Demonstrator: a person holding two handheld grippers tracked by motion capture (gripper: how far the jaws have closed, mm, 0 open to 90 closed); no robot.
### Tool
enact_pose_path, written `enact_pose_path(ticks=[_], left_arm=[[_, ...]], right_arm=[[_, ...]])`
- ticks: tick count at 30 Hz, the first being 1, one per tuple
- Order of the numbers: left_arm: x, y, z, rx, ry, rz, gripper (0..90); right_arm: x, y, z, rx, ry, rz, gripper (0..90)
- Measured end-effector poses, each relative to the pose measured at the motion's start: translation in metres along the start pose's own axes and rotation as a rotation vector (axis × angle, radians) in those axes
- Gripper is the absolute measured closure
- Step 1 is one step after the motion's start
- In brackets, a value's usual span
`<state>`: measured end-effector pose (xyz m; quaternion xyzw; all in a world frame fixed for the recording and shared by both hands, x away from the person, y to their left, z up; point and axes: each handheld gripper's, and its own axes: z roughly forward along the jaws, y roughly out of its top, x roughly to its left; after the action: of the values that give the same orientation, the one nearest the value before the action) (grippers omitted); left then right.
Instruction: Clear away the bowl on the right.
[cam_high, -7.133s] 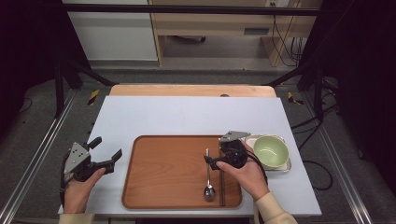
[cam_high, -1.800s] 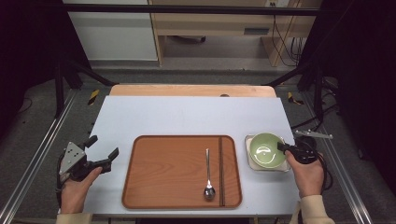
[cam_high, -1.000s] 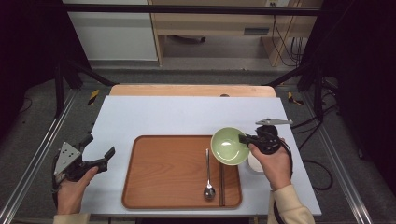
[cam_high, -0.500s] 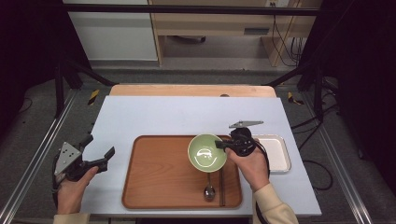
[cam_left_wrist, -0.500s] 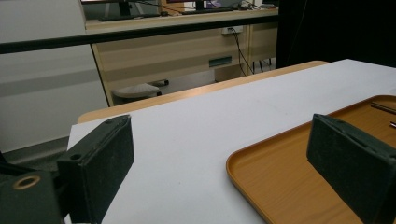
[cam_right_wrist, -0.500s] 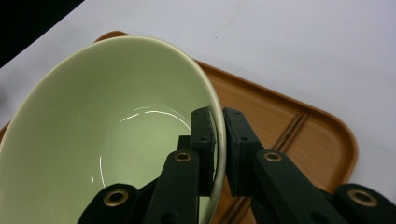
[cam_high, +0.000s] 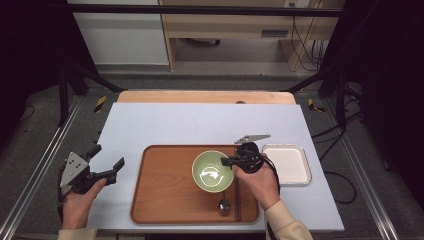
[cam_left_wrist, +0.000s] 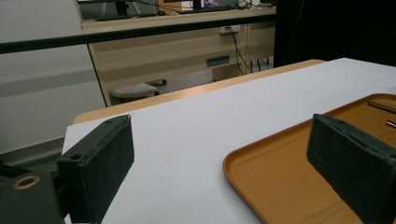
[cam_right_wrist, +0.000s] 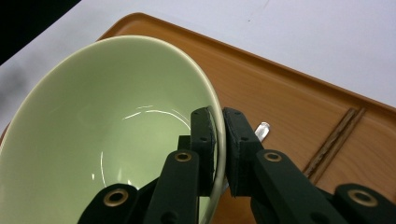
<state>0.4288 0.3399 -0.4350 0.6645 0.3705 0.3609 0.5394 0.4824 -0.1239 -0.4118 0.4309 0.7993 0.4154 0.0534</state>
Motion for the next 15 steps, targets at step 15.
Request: enact_pose_path(ticks=[15], left_arm=[[0.0,0.001,-0.001,-0.001,0.001,0.003,7.4]], right_arm=[[0.008,-0.006,0.013,0.025,0.038,-0.003,83.5]])
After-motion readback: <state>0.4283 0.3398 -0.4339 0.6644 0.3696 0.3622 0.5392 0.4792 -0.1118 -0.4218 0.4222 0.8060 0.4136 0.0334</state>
